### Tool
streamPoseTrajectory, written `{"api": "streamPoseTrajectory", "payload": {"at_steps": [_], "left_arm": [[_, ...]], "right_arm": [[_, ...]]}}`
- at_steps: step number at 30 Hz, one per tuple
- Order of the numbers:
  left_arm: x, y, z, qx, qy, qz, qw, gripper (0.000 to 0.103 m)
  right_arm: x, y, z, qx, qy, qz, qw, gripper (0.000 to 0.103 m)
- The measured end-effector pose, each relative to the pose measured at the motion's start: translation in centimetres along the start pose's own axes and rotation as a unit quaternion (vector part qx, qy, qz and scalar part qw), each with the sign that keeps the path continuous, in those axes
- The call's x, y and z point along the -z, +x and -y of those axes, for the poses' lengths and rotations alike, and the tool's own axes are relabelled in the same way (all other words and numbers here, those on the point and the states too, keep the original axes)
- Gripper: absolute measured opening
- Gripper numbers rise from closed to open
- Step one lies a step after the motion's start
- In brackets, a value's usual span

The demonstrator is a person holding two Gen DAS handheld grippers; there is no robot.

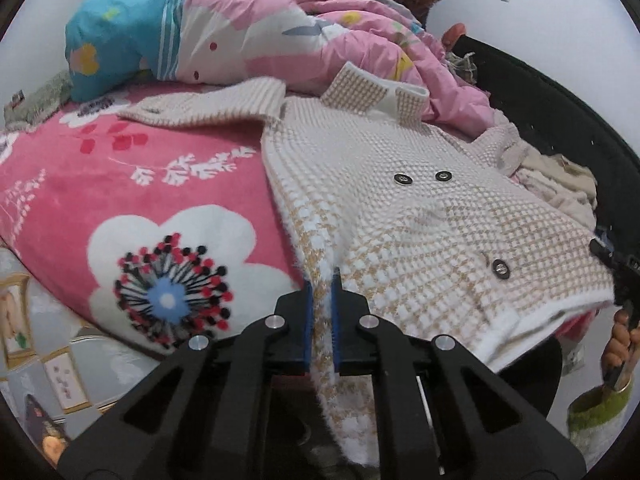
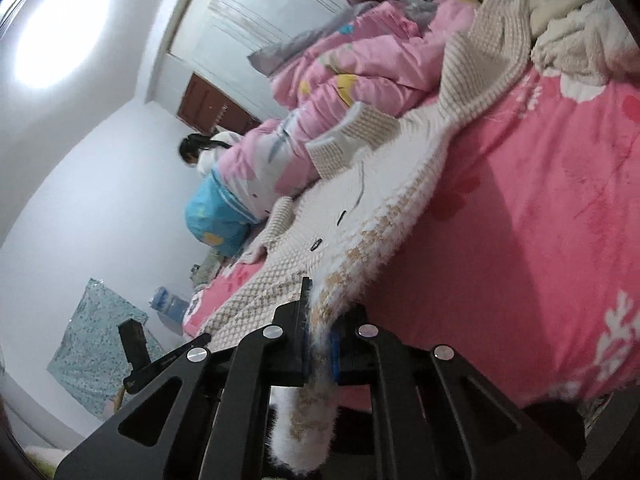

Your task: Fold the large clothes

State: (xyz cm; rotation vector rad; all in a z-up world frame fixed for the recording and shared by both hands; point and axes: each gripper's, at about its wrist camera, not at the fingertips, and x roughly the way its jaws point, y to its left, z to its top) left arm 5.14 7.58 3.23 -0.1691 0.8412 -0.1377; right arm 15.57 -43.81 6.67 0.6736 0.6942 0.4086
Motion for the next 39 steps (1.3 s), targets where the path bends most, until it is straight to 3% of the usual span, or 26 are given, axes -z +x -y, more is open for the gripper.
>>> {"api": "streamPoseTrajectory", "payload": {"at_steps": [6,8,10,14,17,19,22,24,29,31,35,39], "left_arm": [[3.5,-1.7,-0.1,0.007,0.003,-0.039,0.9992,0.007],[5.2,-0.1,-0.6,0.001,-0.004,-0.065,0.9979,0.008],[6.5,2.5,-1.5,0.003,-0.021,-0.105,0.9942,0.010],[7.5,4.4,-2.2,-0.019,-0.028,-0.124,0.9917,0.017],[7.2,3.1,-2.3,-0.037,-0.016,-0.097,0.9945,0.029],[6.7,2.2,-2.6,-0.039,-0.014,-0.075,0.9963,0.032],[5.1,2.1,-2.4,-0.015,-0.016,-0.051,0.9984,0.040],[3.7,2.9,-1.5,-0.003,-0.012,-0.037,0.9992,0.049],[0.9,5.5,1.0,0.007,-0.009,-0.023,0.9997,0.061],[0.3,6.9,1.5,0.001,-0.007,-0.023,0.9997,0.063],[0.1,10.6,1.4,-0.014,-0.012,-0.045,0.9988,0.064],[0.7,12.3,0.3,-0.004,-0.026,-0.056,0.9981,0.066]], "right_arm": [[3.9,-2.5,1.5,0.035,0.013,-0.024,0.999,0.008],[4.9,-1.5,3.9,0.060,0.042,-0.050,0.996,0.008],[5.4,0.5,6.1,0.110,0.060,-0.090,0.988,0.010],[5.4,2.1,7.2,0.234,0.046,-0.139,0.961,0.031],[4.3,1.3,5.2,0.305,-0.002,-0.117,0.945,0.048],[3.0,1.2,3.1,0.336,-0.040,-0.099,0.936,0.052],[1.7,2.0,0.4,0.331,-0.082,-0.083,0.936,0.060],[0.7,4.4,-2.0,0.303,-0.124,-0.082,0.941,0.071],[0.8,11.4,-4.7,0.279,-0.215,-0.129,0.927,0.078],[1.3,12.8,-4.0,0.279,-0.217,-0.148,0.924,0.078],[1.9,14.1,0.5,0.324,-0.168,-0.187,0.912,0.078],[1.8,13.3,1.4,0.325,-0.139,-0.190,0.916,0.078]]}}
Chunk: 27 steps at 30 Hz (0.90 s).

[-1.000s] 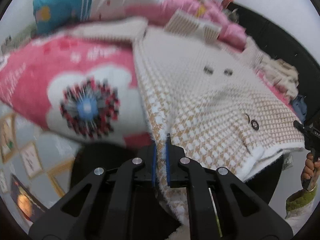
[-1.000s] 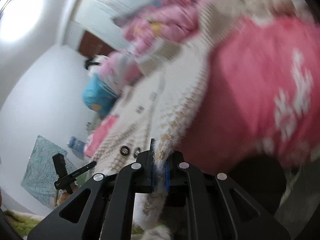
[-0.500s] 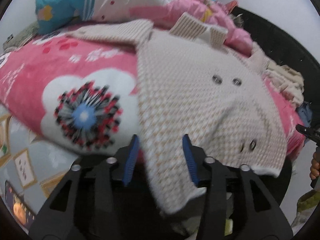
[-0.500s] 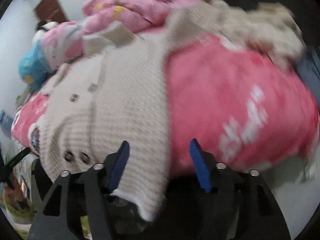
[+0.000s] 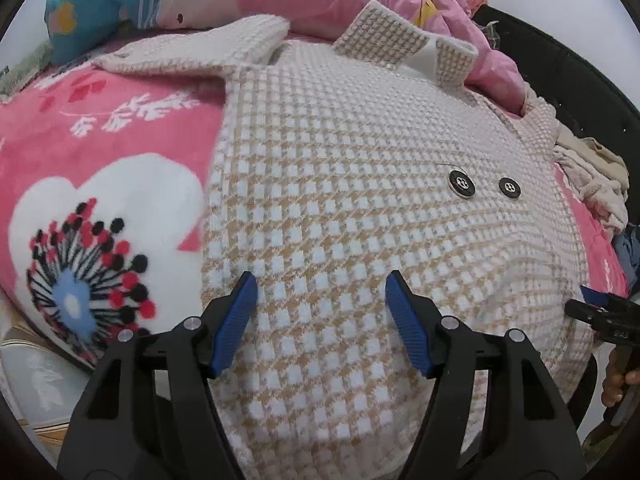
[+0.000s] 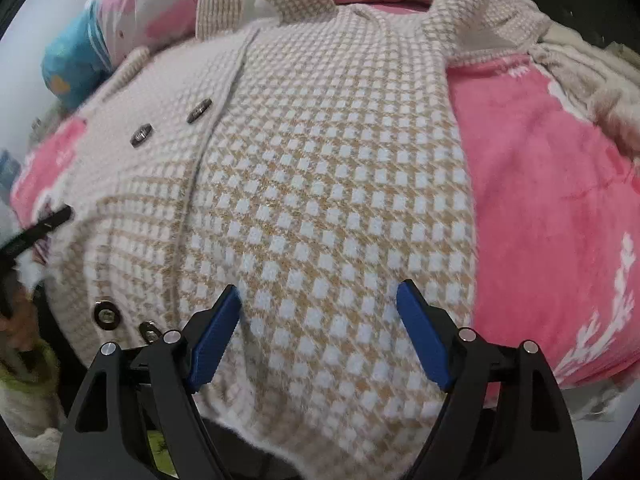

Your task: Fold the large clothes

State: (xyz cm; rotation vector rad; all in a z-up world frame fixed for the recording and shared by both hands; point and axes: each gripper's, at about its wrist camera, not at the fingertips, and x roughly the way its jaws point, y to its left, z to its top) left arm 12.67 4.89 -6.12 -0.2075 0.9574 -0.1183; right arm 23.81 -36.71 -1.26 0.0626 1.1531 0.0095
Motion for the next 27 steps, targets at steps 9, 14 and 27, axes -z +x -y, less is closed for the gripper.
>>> {"api": "streamPoseTrajectory", "payload": {"at_steps": [9,14,27], "left_arm": [[-1.9,-2.3,-2.0,0.024,-0.035,0.048,0.9979,0.067],[-4.5,-3.6,-4.4,-0.004,-0.068,0.082,0.9943,0.070],[-17.2,-2.2,-16.2,-0.172,-0.265,0.152,0.9365,0.072]], "right_arm": [[-6.5,-3.4,-6.5,-0.079,-0.041,0.058,0.994,0.085],[-10.8,-1.2,-12.5,-0.135,-0.102,0.065,0.983,0.087],[-16.1,7.4,-20.5,-0.124,-0.170,0.041,0.977,0.082]]}}
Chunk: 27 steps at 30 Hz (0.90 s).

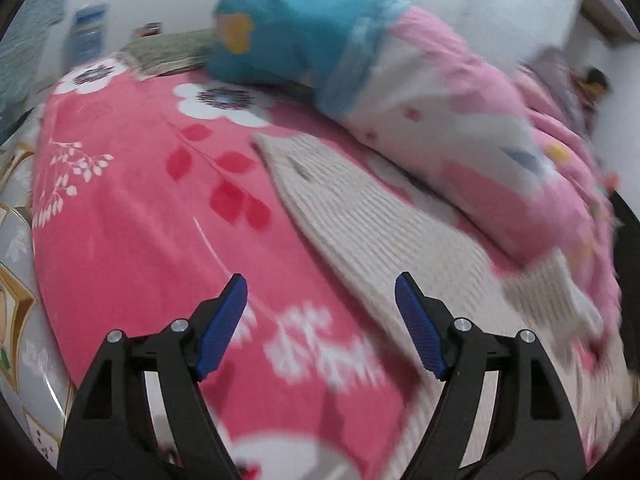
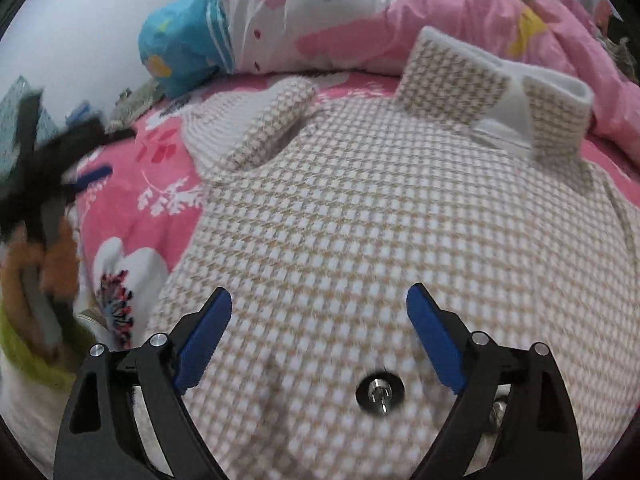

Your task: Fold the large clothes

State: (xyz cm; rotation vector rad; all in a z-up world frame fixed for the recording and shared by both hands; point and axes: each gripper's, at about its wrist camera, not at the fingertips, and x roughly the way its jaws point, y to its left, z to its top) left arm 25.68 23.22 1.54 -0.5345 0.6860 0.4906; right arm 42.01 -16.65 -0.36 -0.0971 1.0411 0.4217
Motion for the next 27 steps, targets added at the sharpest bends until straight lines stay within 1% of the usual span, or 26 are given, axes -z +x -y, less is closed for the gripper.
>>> {"api": "streamPoseTrajectory", "payload": {"at_steps": [2,3,6,10,11,13,15,16,17,18,19,20,21,22,26,27], "left_arm": [[-2.2,2.1,0.0,-0.023,-0.007,0.006,0.9997,0.072],[-3.5,3.4,0.0,-0.032,-0.009,0.005,0.9994,0.070],[-6.6,6.7,0.1,-0.036,-0.014,-0.001,0.9992,0.064],[-10.0,12.3,0.3,-0.052,-0.004,-0.025,0.9983,0.055],[-10.4,13.5,0.2,-0.054,-0.004,-0.032,0.9980,0.051],[-10.9,15.8,-0.2,-0.058,-0.012,-0.050,0.9970,0.049],[-10.7,17.8,-0.7,-0.067,-0.020,-0.069,0.9952,0.040],[-10.5,18.8,-0.9,-0.075,-0.021,-0.078,0.9939,0.039],[-10.1,19.4,-1.1,-0.083,-0.021,-0.079,0.9932,0.036],[-9.7,19.7,-1.1,-0.092,-0.018,-0.073,0.9929,0.033],[-9.5,19.7,-1.0,-0.100,-0.012,-0.065,0.9928,0.028],[-9.2,19.6,-0.6,-0.120,0.002,-0.054,0.9913,0.015],[-9.1,19.4,-0.2,-0.135,0.014,-0.047,0.9897,0.009],[-9.0,19.1,0.0,-0.137,0.020,-0.040,0.9895,0.005],[-9.3,16.5,1.8,-0.136,0.055,0.003,0.9892,0.003],[-9.3,15.1,2.8,-0.132,0.072,0.021,0.9884,0.003]], "right_arm": [[-0.1,0.9,-0.3,0.005,-0.011,-0.008,1.000,0.077],[-0.2,1.1,-0.2,0.005,-0.013,-0.009,1.000,0.075],[-0.3,1.5,-0.1,0.006,-0.021,-0.007,1.000,0.069],[-0.6,1.3,0.2,0.001,-0.022,0.001,1.000,0.065],[-0.7,1.2,0.2,-0.001,-0.020,0.005,1.000,0.064],[-0.9,0.9,0.3,-0.007,-0.018,0.015,1.000,0.063],[-1.4,1.1,0.2,-0.012,-0.021,0.023,0.999,0.063],[-1.5,1.2,0.1,-0.013,-0.023,0.025,0.999,0.063],[-1.6,1.3,0.2,-0.014,-0.024,0.025,0.999,0.063],[-1.6,1.4,0.1,-0.014,-0.024,0.025,0.999,0.063],[-1.6,1.6,0.0,-0.012,-0.027,0.024,0.999,0.063],[-1.6,1.7,0.0,-0.008,-0.029,0.022,0.999,0.061],[-1.6,1.8,-0.2,-0.002,-0.033,0.021,0.999,0.059],[-1.6,1.7,-0.4,0.004,-0.035,0.022,0.999,0.058],[-1.4,0.5,-0.5,0.006,-0.032,0.030,0.999,0.057],[-1.3,0.0,-0.4,0.006,-0.030,0.033,0.999,0.057]]}}
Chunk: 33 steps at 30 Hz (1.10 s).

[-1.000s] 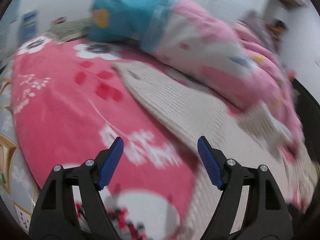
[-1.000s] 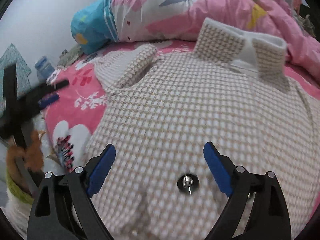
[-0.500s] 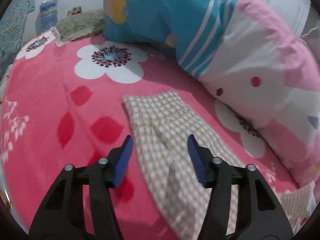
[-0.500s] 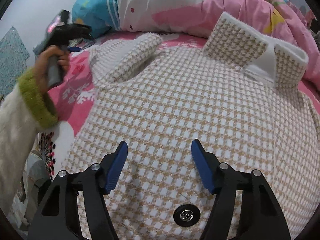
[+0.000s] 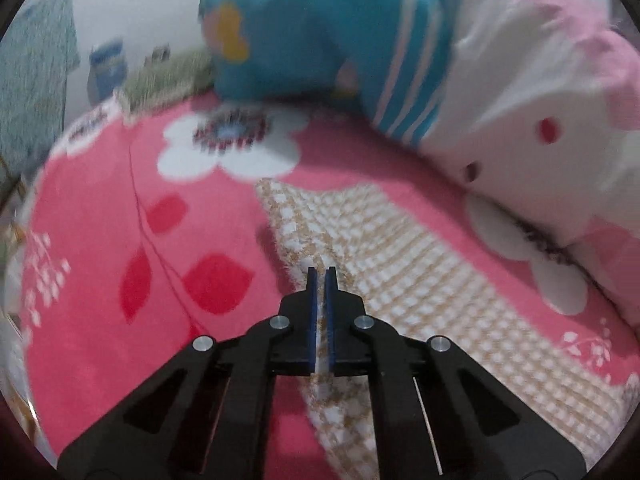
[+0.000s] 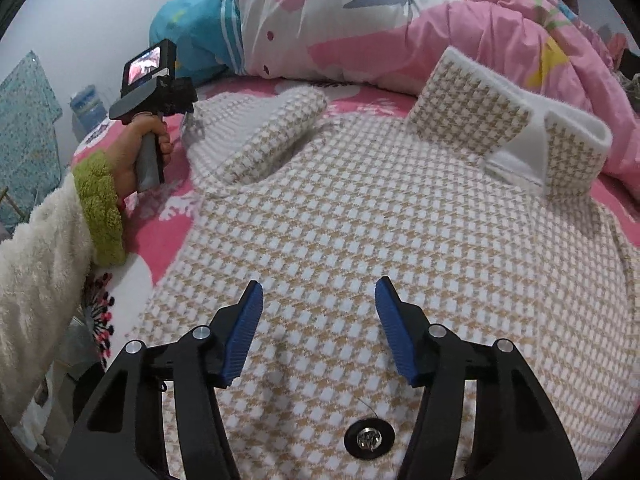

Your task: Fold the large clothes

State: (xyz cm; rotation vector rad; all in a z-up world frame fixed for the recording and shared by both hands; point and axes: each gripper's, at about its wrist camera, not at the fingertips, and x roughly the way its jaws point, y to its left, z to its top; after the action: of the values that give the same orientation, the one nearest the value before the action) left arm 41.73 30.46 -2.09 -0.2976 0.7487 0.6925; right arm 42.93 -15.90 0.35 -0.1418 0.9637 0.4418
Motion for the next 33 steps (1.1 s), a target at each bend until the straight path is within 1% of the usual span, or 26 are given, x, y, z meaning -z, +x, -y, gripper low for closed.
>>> {"api": "streamPoseTrajectory", "payload": {"at_steps": [1,4,5,6,7,9,10,11,12,13,14,15,17,18,19,20,21,22,24,26,27,29,30,31,33], "left_arm": [[-0.1,-1.1,0.4,0.004,0.009,0.014,0.9999,0.003],[-0.2,-6.7,2.4,0.023,0.052,0.071,0.9959,0.003],[0.2,-9.3,3.4,0.034,0.074,0.096,0.9921,0.003],[0.4,-10.6,4.1,0.041,0.088,0.109,0.9893,0.003],[1.4,-13.6,5.3,0.056,0.115,0.135,0.9825,0.003],[2.9,-17.0,6.6,0.082,0.146,0.156,0.9734,0.003],[4.3,-19.2,7.7,0.106,0.169,0.160,0.9667,0.003],[5.2,-20.2,8.3,0.121,0.181,0.158,0.9632,0.003],[6.9,-21.5,9.3,0.144,0.201,0.149,0.9573,0.003],[8.0,-22.3,9.9,0.157,0.214,0.142,0.9536,0.003],[9.9,-23.1,10.7,0.177,0.229,0.127,0.9486,0.003],[11.0,-23.2,11.2,0.188,0.238,0.117,0.9458,0.003],[14.6,-23.4,12.3,0.221,0.255,0.078,0.9380,0.003],[15.8,-23.3,12.7,0.237,0.258,0.062,0.9347,0.003],[17.5,-22.9,12.9,0.264,0.259,0.035,0.9283,0.003],[18.6,-22.6,13.0,0.280,0.259,0.016,0.9242,0.003],[20.0,-22.3,13.2,0.295,0.261,-0.007,0.9191,0.006],[21.0,-22.2,13.2,0.303,0.264,-0.020,0.9153,0.011],[22.2,-22.4,12.7,0.313,0.265,-0.026,0.9117,0.044],[22.9,-24.1,10.9,0.331,0.259,-0.006,0.9072,0.054],[23.0,-25.1,9.6,0.343,0.257,0.005,0.9035,0.057],[22.8,-26.4,7.4,0.353,0.251,0.020,0.9012,0.065],[22.8,-27.0,6.0,0.356,0.246,0.027,0.9013,0.067],[22.6,-27.2,5.2,0.354,0.241,0.029,0.9032,0.068],[22.1,-27.0,3.9,0.343,0.225,0.022,0.9117,0.070]], "right_arm": [[0.0,-0.6,0.1,0.001,0.003,0.003,1.000,0.057],[0.3,-2.6,0.6,0.001,0.015,0.015,1.000,0.057],[0.5,-3.5,0.8,0.003,0.023,0.020,1.000,0.057],[0.8,-4.2,1.0,0.002,0.029,0.025,0.999,0.057],[1.1,-5.0,1.2,0.001,0.035,0.029,0.999,0.057],[1.8,-6.6,2.0,0.003,0.049,0.037,0.998,0.057],[2.4,-7.5,2.3,0.007,0.055,0.040,0.998,0.057],[2.9,-8.2,2.5,0.010,0.060,0.043,0.997,0.057],[3.6,-9.0,2.8,0.015,0.066,0.045,0.997,0.057],[4.3,-9.8,3.2,0.020,0.073,0.048,0.996,0.057],[4.8,-10.2,3.5,0.023,0.079,0.049,0.995,0.057],[5.4,-10.7,4.1,0.026,0.086,0.051,0.995,0.057],[7.0,-12.1,5.3,0.034,0.103,0.054,0.993,0.057],[7.7,-12.6,5.9,0.037,0.114,0.054,0.991,0.057],[8.5,-13.0,6.6,0.038,0.126,0.052,0.990,0.057],[9.0,-13.0,7.2,0.038,0.135,0.050,0.989,0.057],[9.6,-13.3,7.7,0.038,0.145,0.048,0.988,0.057],[10.3,-13.6,8.5,0.038,0.157,0.046,0.986,0.057],[11.1,-13.9,9.6,0.030,0.176,0.045,0.983,0.057],[11.7,-14.3,10.6,0.020,0.194,0.047,0.980,0.057],[11.8,-14.4,11.1,0.014,0.203,0.049,0.978,0.057],[11.7,-14.7,12.2,-0.007,0.229,0.054,0.972,0.058],[11.5,-14.7,12.5,-0.017,0.237,0.055,0.970,0.058],[11.1,-14.7,13.0,-0.034,0.249,0.058,0.966,0.058],[10.8,-14.6,13.2,-0.062,0.262,0.061,0.961,0.058]]}}
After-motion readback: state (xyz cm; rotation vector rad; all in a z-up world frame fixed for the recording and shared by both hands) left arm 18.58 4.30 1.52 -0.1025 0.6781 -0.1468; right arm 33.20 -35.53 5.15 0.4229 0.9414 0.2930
